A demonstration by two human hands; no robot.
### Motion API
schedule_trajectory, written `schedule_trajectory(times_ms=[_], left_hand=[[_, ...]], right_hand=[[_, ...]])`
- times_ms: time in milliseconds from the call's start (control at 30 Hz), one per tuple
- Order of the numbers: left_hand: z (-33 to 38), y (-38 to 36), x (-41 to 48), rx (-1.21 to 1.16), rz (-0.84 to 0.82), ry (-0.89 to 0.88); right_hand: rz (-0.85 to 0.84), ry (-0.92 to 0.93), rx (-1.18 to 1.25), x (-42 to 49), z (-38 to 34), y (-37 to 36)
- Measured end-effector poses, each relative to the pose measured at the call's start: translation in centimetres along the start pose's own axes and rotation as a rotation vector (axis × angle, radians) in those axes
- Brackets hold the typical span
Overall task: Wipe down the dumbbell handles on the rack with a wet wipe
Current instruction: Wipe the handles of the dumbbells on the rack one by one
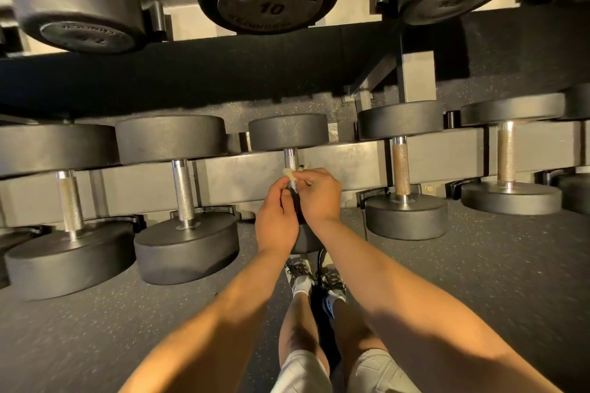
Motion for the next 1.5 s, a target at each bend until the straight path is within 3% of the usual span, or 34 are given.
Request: schedule_trajectory(times_ms=[300, 467, 767, 900, 1067, 1367, 1500], left_hand=[[-0.7, 0.4, 0.2, 0.086, -0.076, -0.072], [-2.5, 0.0, -0.4, 0.072, -0.041, -0.049], [-2.3, 0.1, -0.5, 0.062, -0.104, 0.008], [-2.1, 0.3, -0.9, 0.055, -0.122, 0.009], [-3.2, 0.8, -1.2, 0.061, -0.11, 0.035], [-2.4, 0.2, -1.3, 0.114, -0.078, 0.035], [-1.9, 0.6, -1.5, -0.004, -0.098, 0.057]], right_hand=[[-0.006, -0.085, 0.171, 1.6, -1.1, -0.6], [-0.063, -0.065, 0.079, -0.1, 0.5, 0.2], [-0.134, -0.334, 0.002, -2.3, 2.6, 1.0], [-0.185, -0.329, -0.02, -2.1, 2.2, 1.7], [-0.003, -0.256, 0.079, -1.4, 1.2, 1.7], [-0.069, -0.31, -0.132, -3.0, 1.4, 0.7], [-0.093, -0.323, -0.07, -4.0, 0.2, 0.7]])
Point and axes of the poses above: each hand's wrist, its own x-axis towards the middle knuckle, its own y-axis out of the back of the hand, z = x × y, the point moved 3 cm from there along x, towards the middle knuckle
